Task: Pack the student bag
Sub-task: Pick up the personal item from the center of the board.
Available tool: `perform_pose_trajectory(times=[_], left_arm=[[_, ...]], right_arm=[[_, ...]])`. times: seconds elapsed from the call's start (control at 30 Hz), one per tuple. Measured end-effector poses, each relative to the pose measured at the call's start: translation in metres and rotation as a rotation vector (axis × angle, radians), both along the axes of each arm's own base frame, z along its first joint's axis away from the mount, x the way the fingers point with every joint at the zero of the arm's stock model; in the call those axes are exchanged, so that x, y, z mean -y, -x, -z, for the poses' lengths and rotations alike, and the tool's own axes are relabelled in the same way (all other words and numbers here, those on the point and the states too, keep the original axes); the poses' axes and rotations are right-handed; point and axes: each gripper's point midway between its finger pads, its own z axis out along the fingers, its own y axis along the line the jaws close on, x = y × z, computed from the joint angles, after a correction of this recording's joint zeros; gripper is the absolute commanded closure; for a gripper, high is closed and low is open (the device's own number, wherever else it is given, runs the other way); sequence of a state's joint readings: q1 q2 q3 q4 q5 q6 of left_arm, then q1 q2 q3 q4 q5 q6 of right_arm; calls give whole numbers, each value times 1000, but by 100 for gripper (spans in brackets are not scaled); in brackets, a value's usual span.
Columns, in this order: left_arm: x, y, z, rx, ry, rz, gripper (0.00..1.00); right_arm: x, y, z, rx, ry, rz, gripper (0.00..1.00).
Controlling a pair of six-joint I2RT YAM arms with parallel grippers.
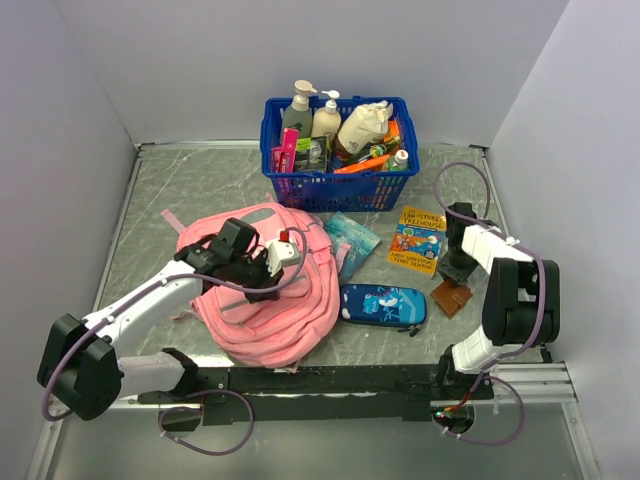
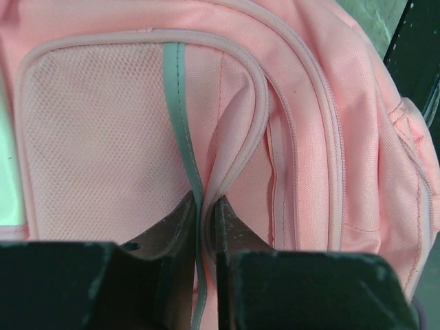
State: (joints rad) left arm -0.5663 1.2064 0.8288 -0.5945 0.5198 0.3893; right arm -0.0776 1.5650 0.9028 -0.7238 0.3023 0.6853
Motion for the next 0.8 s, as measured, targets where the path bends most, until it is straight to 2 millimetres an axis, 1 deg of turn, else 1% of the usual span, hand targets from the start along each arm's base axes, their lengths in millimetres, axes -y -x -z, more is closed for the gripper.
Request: perform_pose_trajectory(times=[0.03, 0.07, 0.1, 0.17, 0.3, 0.4, 0.5, 0.6, 0.7, 0.8], left_arm=[[0, -1, -3, -1, -2, -7, 99], [0, -2, -6, -2, -4, -15, 99], [0, -4, -10, 2, -5, -22, 99], [0, -7, -20, 11, -5, -34, 99], [3, -17, -40, 41, 8, -68, 99], [3, -21, -50, 62, 19, -95, 99], [2, -23, -52, 61, 19, -123, 99], [2, -25, -53, 60, 25, -149, 99], [2, -26, -54, 55, 34, -175, 99], [3, -27, -55, 45, 43, -199, 99]], right_arm=[[-1, 1, -2, 9, -2, -3, 82], [-1, 2, -3, 16, -6, -4, 87], [-2, 3, -5, 26, -9, -7, 94], [-4, 6, -10, 43, -17, -15, 100], [-16, 10, -31, 125, -73, -33, 100], [-31, 8, -62, 252, -115, -75, 100], [-52, 9, -100, 400, -155, -150, 100], [-80, 17, -133, 511, -211, -247, 100], [-114, 23, -168, 609, -298, -356, 100], [-150, 29, -198, 695, -407, -458, 100]])
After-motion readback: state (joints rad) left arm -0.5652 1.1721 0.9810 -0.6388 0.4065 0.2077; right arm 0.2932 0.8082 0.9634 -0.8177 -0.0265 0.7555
